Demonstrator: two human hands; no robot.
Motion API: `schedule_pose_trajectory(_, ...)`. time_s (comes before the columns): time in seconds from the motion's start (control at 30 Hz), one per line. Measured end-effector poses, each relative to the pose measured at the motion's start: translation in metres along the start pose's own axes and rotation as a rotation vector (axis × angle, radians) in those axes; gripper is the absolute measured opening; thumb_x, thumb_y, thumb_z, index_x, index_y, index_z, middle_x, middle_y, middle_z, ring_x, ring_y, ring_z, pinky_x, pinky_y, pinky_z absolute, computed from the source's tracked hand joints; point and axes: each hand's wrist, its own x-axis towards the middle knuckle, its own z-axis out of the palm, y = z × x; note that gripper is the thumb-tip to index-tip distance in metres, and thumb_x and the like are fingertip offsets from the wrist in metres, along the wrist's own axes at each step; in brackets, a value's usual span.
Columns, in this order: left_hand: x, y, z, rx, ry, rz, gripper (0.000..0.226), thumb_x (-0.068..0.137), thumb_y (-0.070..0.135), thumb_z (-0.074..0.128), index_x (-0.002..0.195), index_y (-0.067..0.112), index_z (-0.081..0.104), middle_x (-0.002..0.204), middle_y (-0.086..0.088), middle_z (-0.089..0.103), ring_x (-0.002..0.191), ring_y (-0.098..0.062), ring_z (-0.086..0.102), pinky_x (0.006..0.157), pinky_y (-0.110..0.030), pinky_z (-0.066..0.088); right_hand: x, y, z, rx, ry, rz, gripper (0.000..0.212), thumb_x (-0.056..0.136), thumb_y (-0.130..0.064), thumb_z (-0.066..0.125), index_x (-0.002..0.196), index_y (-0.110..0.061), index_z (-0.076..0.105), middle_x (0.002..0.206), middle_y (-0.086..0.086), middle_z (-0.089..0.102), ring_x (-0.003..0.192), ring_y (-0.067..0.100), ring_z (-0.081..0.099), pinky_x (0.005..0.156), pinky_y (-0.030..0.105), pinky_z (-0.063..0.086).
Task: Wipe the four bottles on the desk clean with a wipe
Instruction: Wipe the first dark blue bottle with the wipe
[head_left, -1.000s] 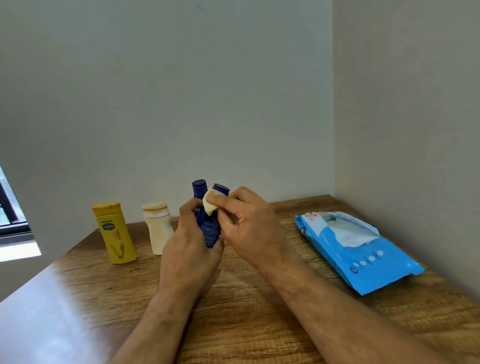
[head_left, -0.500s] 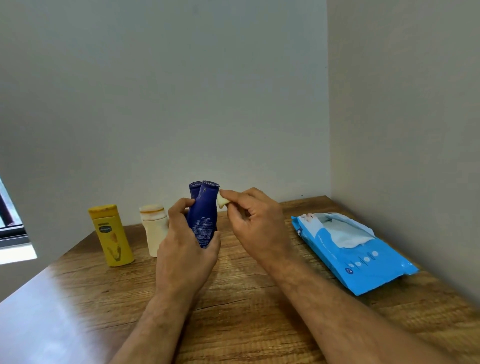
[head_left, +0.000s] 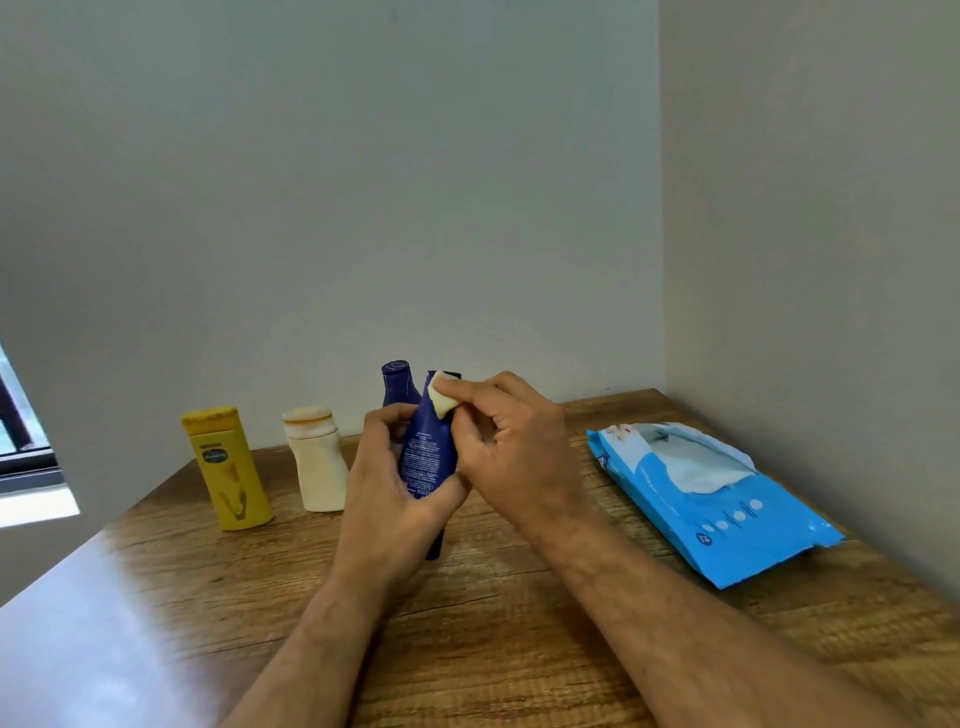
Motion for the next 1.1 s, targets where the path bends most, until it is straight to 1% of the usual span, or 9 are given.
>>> schedule_pose_trajectory(0.1, 0.001, -0.002, -0.002, -0.140, -0.019, -0.083, 0.067, 0.065, 0.034, 0.076, 0.128, 0.030, 0.050, 0.119, 0.001, 0.057, 0.099, -0.015, 0.060, 0.077, -0.021, 0.054, 0.000, 0.003, -0.001, -0.024, 0.005, 0.024, 0.028, 0.094, -0.016, 0.061, 0.120, -0.020, 0.070, 0.101, -0.004, 0.065, 0.088, 0.006, 0.064, 0.075, 0.018, 0.057)
schedule_pose_trajectory(0.23, 0.003, -0.004, -0.005, -0.300, -0.074, -0.156, 0.064, 0.065, 0.044, 0.067, 0.127, 0.030, 0.057, 0.109, -0.014, 0.064, 0.098, -0.036, 0.061, 0.085, -0.043, 0.055, 0.002, 0.005, -0.004, -0.033, -0.006, 0.066, 0.029, 0.095, -0.016, 0.060, 0.122, -0.021, 0.069, 0.102, -0.005, 0.066, 0.088, 0.005, 0.062, 0.077, 0.014, 0.054)
schedule_pose_trajectory(0.3, 0.004, -0.004, -0.006, -0.365, -0.120, -0.176, 0.053, 0.070, 0.037, 0.064, 0.122, 0.027, 0.062, 0.104, -0.020, 0.065, 0.094, -0.039, 0.063, 0.081, -0.040, 0.055, 0.003, 0.005, -0.004, -0.023, -0.025, 0.070, 0.029, 0.095, -0.018, 0.060, 0.123, -0.022, 0.068, 0.101, -0.005, 0.065, 0.087, 0.005, 0.062, 0.076, 0.013, 0.054)
schedule_pose_trajectory(0.47, 0.006, -0.006, -0.003, -0.396, -0.133, -0.234, 0.037, 0.081, 0.024, 0.054, 0.116, 0.018, 0.066, 0.099, -0.012, 0.071, 0.084, -0.025, 0.068, 0.070, -0.030, 0.058, 0.000, 0.001, -0.003, 0.023, -0.106, 0.012, 0.029, 0.096, -0.019, 0.061, 0.125, -0.022, 0.068, 0.097, -0.006, 0.061, 0.082, 0.007, 0.060, 0.072, 0.013, 0.053)
schedule_pose_trajectory(0.63, 0.003, -0.006, 0.002, -0.254, -0.108, -0.190, 0.036, 0.099, 0.011, 0.056, 0.133, 0.020, 0.057, 0.120, -0.010, 0.060, 0.104, -0.027, 0.062, 0.090, -0.034, 0.058, 0.000, 0.001, -0.002, -0.022, -0.113, -0.019, 0.029, 0.097, -0.019, 0.059, 0.125, -0.022, 0.068, 0.096, -0.005, 0.060, 0.081, 0.007, 0.059, 0.073, 0.016, 0.053)
schedule_pose_trajectory(0.7, 0.002, -0.004, 0.003, -0.086, -0.072, -0.132, 0.043, 0.098, 0.013, 0.058, 0.139, 0.023, 0.052, 0.121, -0.001, 0.054, 0.105, -0.009, 0.057, 0.094, -0.018, 0.049, 0.003, 0.002, -0.003, 0.005, -0.034, 0.055, 0.026, 0.096, -0.018, 0.061, 0.120, -0.020, 0.070, 0.097, -0.006, 0.063, 0.082, 0.005, 0.061, 0.073, 0.015, 0.054)
schedule_pose_trajectory(0.77, 0.001, -0.001, 0.003, -0.038, -0.046, -0.105, 0.045, 0.096, 0.013, 0.060, 0.140, 0.022, 0.050, 0.119, -0.002, 0.052, 0.095, 0.001, 0.055, 0.080, -0.004, 0.043, 0.005, 0.004, -0.004, 0.024, 0.068, 0.170, 0.024, 0.094, -0.017, 0.062, 0.115, -0.021, 0.072, 0.097, -0.007, 0.067, 0.085, 0.002, 0.062, 0.074, 0.015, 0.055)
schedule_pose_trajectory(0.93, 0.005, -0.001, -0.003, -0.282, -0.045, -0.221, 0.036, 0.099, 0.011, 0.054, 0.132, 0.026, 0.053, 0.104, -0.016, 0.068, 0.087, -0.023, 0.067, 0.068, -0.018, 0.055, 0.010, 0.010, -0.006, 0.087, 0.154, 0.358, 0.019, 0.093, -0.019, 0.063, 0.109, -0.022, 0.072, 0.098, -0.009, 0.070, 0.091, 0.002, 0.064, 0.078, 0.022, 0.059)
schedule_pose_trajectory(1.1, 0.003, -0.006, 0.002, -0.144, -0.141, -0.181, 0.049, 0.100, 0.023, 0.057, 0.145, 0.035, 0.043, 0.130, -0.004, 0.058, 0.113, -0.018, 0.061, 0.091, -0.028, 0.054, 0.004, 0.001, 0.002, 0.100, -0.042, 0.267, 0.022, 0.094, -0.021, 0.064, 0.115, -0.022, 0.073, 0.105, -0.008, 0.070, 0.095, 0.000, 0.064, 0.084, 0.017, 0.055)
